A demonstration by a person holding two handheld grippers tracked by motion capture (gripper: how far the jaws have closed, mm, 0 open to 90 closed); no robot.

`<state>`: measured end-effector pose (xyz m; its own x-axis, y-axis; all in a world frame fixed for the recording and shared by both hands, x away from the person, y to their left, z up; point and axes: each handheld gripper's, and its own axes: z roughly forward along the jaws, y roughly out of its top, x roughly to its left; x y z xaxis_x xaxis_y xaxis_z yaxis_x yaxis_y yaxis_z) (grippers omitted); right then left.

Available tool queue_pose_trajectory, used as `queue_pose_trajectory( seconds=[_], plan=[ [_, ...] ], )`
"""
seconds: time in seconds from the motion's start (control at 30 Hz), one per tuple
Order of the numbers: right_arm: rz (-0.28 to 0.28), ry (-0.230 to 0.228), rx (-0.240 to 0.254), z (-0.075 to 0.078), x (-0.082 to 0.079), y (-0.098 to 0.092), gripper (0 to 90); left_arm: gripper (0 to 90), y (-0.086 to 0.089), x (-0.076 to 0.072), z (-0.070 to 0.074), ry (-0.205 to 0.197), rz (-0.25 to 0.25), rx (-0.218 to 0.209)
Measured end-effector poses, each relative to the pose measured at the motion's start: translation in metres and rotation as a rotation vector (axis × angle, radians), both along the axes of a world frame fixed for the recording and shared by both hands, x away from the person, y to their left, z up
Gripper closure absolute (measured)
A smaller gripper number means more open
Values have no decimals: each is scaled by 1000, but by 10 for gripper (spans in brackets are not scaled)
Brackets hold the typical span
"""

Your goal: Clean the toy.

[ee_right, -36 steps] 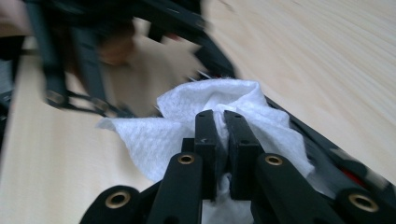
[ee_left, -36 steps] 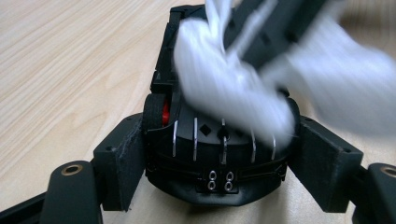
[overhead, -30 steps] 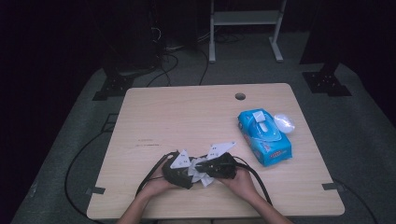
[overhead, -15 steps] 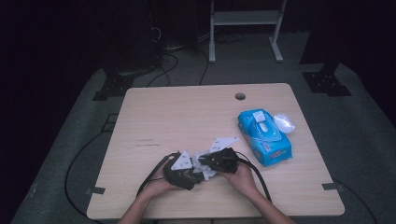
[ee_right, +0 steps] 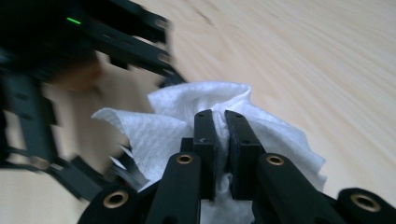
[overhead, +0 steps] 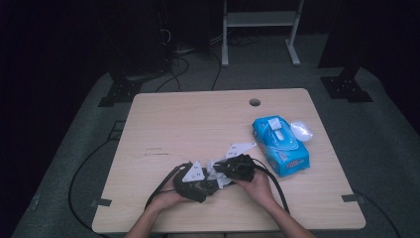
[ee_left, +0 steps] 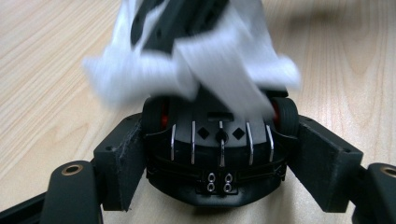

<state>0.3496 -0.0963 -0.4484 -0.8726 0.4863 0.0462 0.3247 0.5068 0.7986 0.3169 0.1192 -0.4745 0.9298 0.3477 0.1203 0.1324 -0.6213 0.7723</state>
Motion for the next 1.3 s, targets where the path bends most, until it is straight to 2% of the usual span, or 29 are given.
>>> queue_pose_trajectory(
  seconds=[0.1,0.17,0.27,0.37,0.47,0.57,0.63,0.73,0.8,0.87,0.93,0.97,1.03,1.1,1.2,1.23,1.3],
  plan=[
    [-39,2,-4,-3,3,-16,829,242,1,0,1,2,1,-5],
    [-62,-3,-24,-3,4,-25,829,242,2,0,1,-2,2,-1],
    [-84,24,1,-5,5,-33,830,242,2,0,0,-3,5,4],
    [-47,39,22,-5,1,-25,829,242,2,0,-1,-3,4,11],
    [11,18,10,-4,-5,-14,829,242,4,0,-1,-3,11,8],
    [1,9,-17,-3,-4,-17,829,243,8,1,0,1,20,-2],
    [-39,9,-28,-5,-1,-27,829,242,10,2,1,1,25,-6],
    [-66,44,-8,-8,3,-39,829,242,11,2,0,-4,24,4],
    [-53,52,6,-7,0,-37,827,242,11,3,0,-5,23,10],
    [-9,61,26,-6,-5,-29,826,242,12,3,-2,4,25,14],
    [29,54,11,-5,-10,-21,827,242,13,4,-2,6,30,12],
    [37,37,-5,-5,-12,-19,827,242,15,4,-2,7,35,5],
    [28,31,-21,-4,-10,-22,827,242,17,5,-1,5,43,5],
    [-12,47,-19,-6,-4,-32,827,241,20,5,0,2,52,1],
    [-69,152,64,-12,7,-50,828,242,22,6,0,5,54,3],
    [-70,163,79,-13,8,-51,828,242,22,6,0,5,53,6],
    [-61,150,77,-13,6,-48,827,242,21,6,0,6,54,8]
  ],
)
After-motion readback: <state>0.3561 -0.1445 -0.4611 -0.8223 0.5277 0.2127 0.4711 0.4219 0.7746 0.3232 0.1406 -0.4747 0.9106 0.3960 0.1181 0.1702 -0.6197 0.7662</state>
